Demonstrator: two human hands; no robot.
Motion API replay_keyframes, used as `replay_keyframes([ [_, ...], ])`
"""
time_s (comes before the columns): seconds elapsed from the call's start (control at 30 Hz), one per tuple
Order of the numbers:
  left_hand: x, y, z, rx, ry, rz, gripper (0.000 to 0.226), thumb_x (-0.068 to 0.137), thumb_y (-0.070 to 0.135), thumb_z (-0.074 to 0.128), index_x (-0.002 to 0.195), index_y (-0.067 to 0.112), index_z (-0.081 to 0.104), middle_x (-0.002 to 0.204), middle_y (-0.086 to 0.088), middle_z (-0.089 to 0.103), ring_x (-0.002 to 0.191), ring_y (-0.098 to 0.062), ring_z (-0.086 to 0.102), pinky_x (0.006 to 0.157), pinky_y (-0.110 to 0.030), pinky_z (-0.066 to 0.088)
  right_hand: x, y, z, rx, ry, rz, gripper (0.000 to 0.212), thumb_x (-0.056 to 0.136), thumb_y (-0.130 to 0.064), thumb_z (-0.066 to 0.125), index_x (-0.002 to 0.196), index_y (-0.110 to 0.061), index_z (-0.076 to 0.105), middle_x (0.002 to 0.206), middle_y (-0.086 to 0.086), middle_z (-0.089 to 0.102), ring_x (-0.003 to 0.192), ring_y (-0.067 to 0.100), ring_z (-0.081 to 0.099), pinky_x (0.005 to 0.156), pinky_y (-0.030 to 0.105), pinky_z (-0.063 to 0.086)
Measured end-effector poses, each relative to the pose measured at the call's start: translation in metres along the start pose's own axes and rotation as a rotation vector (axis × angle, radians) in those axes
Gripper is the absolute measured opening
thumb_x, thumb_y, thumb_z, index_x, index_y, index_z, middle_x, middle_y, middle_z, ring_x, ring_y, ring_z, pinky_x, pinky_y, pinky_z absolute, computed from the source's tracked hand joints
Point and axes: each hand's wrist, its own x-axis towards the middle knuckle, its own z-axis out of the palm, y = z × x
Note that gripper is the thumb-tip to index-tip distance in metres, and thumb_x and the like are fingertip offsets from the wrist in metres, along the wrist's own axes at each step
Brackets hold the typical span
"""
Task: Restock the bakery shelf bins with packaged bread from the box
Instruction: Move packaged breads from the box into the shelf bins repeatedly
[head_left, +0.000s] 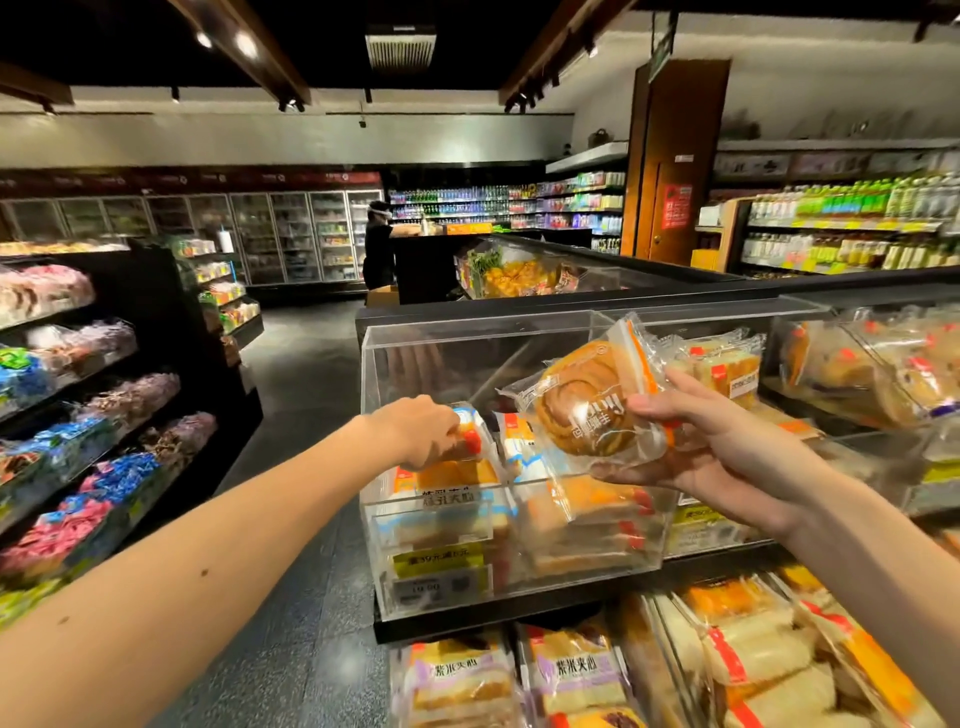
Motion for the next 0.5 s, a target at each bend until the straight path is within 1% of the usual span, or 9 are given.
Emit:
replay_keyframes([
  [0.07,-0.009,0.007,-0.01,-0.235,0.193,0.04,0.026,0.103,0.027,0.048,0.117,0.012,0.064,0.112,-0.007,0.067,0.104,-0.028,0.062,0.088,-0.042,0.051,-0.001,0.001,0.004,0.009,0.008,-0.006,0.1,0.067,-0.004,0.071,0.152,-0.033,0.027,0.105,0.015,0.075,0.097,0.038,0.072,0.076,0.06,0.059],
  [0.1,-0.016,0.012,-0.018,-0.463,0.324,0.06,0.028,0.104,0.03,0.046,0.115,0.013,0.066,0.107,-0.003,0.068,0.103,-0.026,0.064,0.087,-0.041,0.051,-0.002,0.002,0.006,0.003,0.009,-0.011,0.096,0.068,-0.005,0.071,0.15,-0.034,0.03,0.105,0.015,0.075,0.097,0.038,0.072,0.077,0.059,0.059],
  [0.17,-0.036,0.03,-0.042,-0.941,0.519,0.081,0.037,0.103,0.045,0.04,0.111,0.021,0.067,0.101,0.005,0.068,0.097,-0.017,0.067,0.084,-0.039,0.055,-0.002,0.004,0.01,-0.013,0.016,-0.024,0.088,0.068,-0.006,0.073,0.144,-0.032,0.036,0.111,0.016,0.074,0.101,0.038,0.071,0.081,0.059,0.058],
  [0.2,-0.046,0.037,-0.054,-1.089,0.545,0.121,0.043,0.1,0.055,0.038,0.112,0.025,0.066,0.102,0.009,0.068,0.097,-0.012,0.066,0.085,-0.038,0.055,-0.001,0.004,0.012,-0.03,0.022,-0.035,0.086,0.068,-0.007,0.074,0.143,-0.031,0.039,0.115,0.016,0.072,0.103,0.037,0.071,0.085,0.059,0.057],
  [0.23,-0.055,0.044,-0.063,-1.121,0.53,0.206,0.048,0.094,0.064,0.039,0.115,0.029,0.063,0.105,0.013,0.066,0.1,-0.006,0.064,0.088,-0.035,0.054,-0.002,0.005,0.015,-0.05,0.026,-0.046,0.083,0.069,-0.006,0.075,0.142,-0.029,0.041,0.119,0.017,0.071,0.105,0.037,0.07,0.089,0.06,0.055],
  [0.3,-0.072,0.052,-0.074,-1.012,0.442,0.392,0.06,0.081,0.073,0.052,0.128,0.037,0.055,0.116,0.019,0.063,0.107,0.006,0.058,0.093,-0.023,0.048,-0.004,0.007,0.023,-0.106,0.023,-0.067,0.086,0.069,-0.006,0.077,0.144,-0.03,0.042,0.122,0.018,0.069,0.109,0.036,0.069,0.093,0.063,0.052],
  [0.37,-0.081,0.056,-0.077,-0.879,0.39,0.504,0.073,0.074,0.068,0.069,0.137,0.038,0.05,0.124,0.02,0.061,0.112,0.009,0.056,0.096,-0.019,0.046,-0.009,0.011,0.03,-0.175,0.056,-0.081,0.089,0.066,-0.004,0.082,0.141,-0.035,0.045,0.121,0.019,0.069,0.109,0.038,0.068,0.095,0.064,0.05],
  [0.43,-0.084,0.058,-0.075,-0.827,0.424,0.557,0.076,0.068,0.066,0.073,0.135,0.033,0.054,0.126,0.018,0.062,0.115,0.004,0.057,0.1,-0.028,0.048,-0.016,0.018,0.033,-0.166,0.058,-0.094,0.083,0.067,-0.009,0.083,0.138,-0.035,0.048,0.119,0.021,0.07,0.109,0.043,0.067,0.094,0.065,0.05],
  [0.5,-0.086,0.06,-0.071,-0.829,0.422,0.566,0.073,0.065,0.07,0.069,0.125,0.029,0.061,0.119,0.014,0.065,0.109,-0.003,0.06,0.096,-0.037,0.051,-0.028,0.023,0.033,-0.07,0.016,-0.1,0.066,0.078,-0.028,0.08,0.137,-0.027,0.052,0.123,0.018,0.068,0.113,0.039,0.066,0.093,0.062,0.052],
])
